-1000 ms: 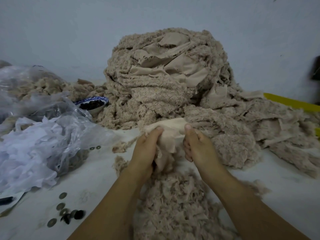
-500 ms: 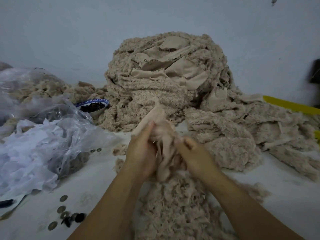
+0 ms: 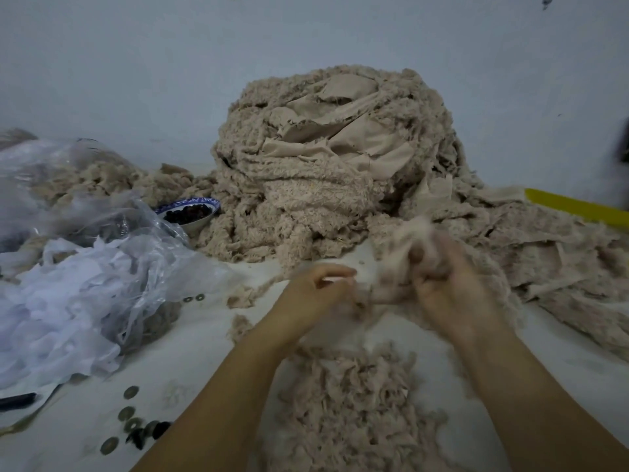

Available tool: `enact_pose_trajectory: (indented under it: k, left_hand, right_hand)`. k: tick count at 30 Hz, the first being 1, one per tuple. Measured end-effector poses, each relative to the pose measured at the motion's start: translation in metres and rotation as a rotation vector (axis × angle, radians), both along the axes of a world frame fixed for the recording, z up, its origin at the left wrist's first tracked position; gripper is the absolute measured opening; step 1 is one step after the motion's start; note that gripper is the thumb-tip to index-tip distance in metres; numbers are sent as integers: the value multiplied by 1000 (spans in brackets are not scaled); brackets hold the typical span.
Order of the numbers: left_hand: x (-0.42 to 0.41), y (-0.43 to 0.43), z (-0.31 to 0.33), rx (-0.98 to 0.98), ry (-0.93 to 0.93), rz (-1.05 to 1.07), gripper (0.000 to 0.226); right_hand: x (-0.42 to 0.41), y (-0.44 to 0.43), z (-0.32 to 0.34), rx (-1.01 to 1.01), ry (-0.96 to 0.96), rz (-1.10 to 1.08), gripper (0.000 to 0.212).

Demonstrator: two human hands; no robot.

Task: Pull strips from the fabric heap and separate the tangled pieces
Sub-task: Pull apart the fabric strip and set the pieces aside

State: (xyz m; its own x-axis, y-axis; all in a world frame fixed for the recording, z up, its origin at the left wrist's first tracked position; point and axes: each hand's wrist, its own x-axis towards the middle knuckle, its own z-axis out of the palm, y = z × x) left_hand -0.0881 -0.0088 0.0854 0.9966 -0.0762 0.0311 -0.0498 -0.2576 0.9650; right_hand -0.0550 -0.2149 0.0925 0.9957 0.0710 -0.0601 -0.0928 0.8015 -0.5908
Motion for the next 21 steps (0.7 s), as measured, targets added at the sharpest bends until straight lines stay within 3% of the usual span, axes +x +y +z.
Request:
enact_pose_trajectory:
  k: [1, 2, 3, 6, 9, 12, 15, 18, 21]
  left_hand:
    - [5, -1, 1, -9, -33, 152, 14]
    - [12, 0, -1, -18, -62, 290, 19]
    - [20, 2, -2, -28, -68, 377, 25]
    - [45, 9, -11, -76, 13, 413, 34]
    - [60, 12, -19, -264, 142, 396, 39]
    - [64, 13, -23, -274, 131, 430, 19]
    - [40, -1, -18, -13, -4, 378, 31]
    - [-2, -34, -11, 413, -276, 115, 29]
    - [-32, -54, -1, 559, -541, -60, 27]
  right_hand:
    - [0, -8, 0, 243, -11, -16, 46]
    - [0, -11, -1, 357, 7, -21, 65]
    - [-2, -10, -4, 335, 40, 0, 75]
    - [-5, 8, -17, -17, 66, 90, 65]
    - [-7, 22, -23, -257, 50, 161, 44]
    - [-10, 26, -28, -399, 60, 204, 41]
    - [-11, 29, -29, -435, 51, 207, 43]
    - [-14, 34, -26, -507, 33, 255, 59]
    - [-19, 32, -23, -517, -4, 372, 50]
